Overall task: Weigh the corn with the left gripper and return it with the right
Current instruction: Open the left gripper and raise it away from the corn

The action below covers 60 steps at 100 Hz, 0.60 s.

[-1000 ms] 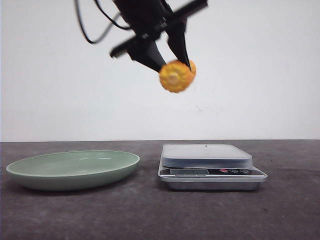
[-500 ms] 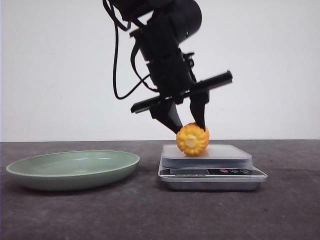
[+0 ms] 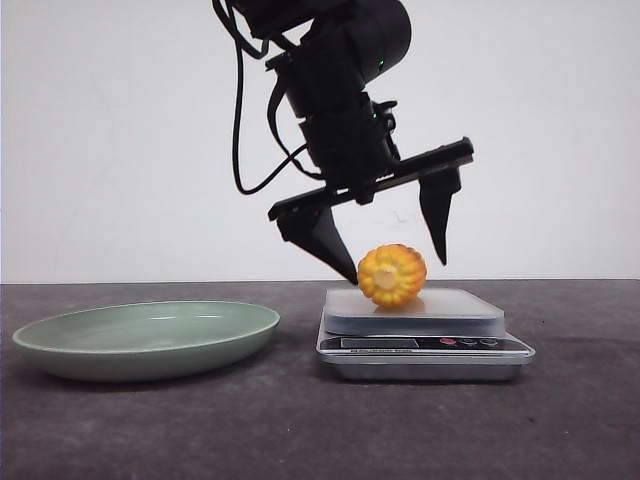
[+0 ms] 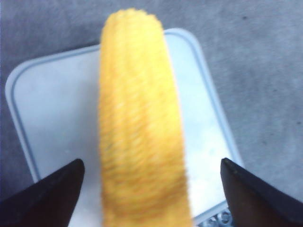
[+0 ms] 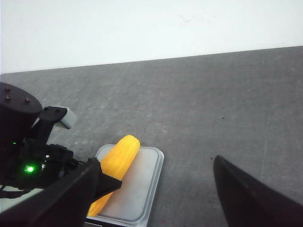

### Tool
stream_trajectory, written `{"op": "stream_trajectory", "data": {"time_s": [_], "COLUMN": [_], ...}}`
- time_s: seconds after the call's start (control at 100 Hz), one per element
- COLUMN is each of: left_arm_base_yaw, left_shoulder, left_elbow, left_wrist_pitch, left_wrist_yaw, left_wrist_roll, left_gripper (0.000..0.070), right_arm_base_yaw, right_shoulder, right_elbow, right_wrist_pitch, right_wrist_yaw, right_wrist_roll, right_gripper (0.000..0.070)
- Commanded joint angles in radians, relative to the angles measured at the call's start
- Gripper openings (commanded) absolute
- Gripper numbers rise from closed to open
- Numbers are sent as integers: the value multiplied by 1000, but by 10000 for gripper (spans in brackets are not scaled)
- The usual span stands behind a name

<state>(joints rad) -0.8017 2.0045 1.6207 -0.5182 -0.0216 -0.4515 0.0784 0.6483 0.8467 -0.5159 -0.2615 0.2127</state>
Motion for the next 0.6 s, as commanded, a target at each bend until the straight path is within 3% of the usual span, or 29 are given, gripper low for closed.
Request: {"op": "stream_trajectory", "data": {"time_s": [0.0,0.37,0.59], "left_arm_base_yaw": [-12,114,294], "left_shoulder": [-48,-558,-910], "left_elbow": [44,71,71], "left_wrist_pitch": [8,-112,-291], "left_wrist_yaw": [-12,-255,-311], "left_wrist_roll": [51,303,317], "left_gripper": [558,556,550], "right_arm_base_yaw": [3,18,85], "right_shoulder": [3,11,65], "right_elbow": [19,19,19], "right_wrist_pitch": [4,-11,16], "right_wrist_yaw": [-1,-31,-31], "right_wrist_roll": [-11,-10,-8], "right_gripper": [482,482,482]}}
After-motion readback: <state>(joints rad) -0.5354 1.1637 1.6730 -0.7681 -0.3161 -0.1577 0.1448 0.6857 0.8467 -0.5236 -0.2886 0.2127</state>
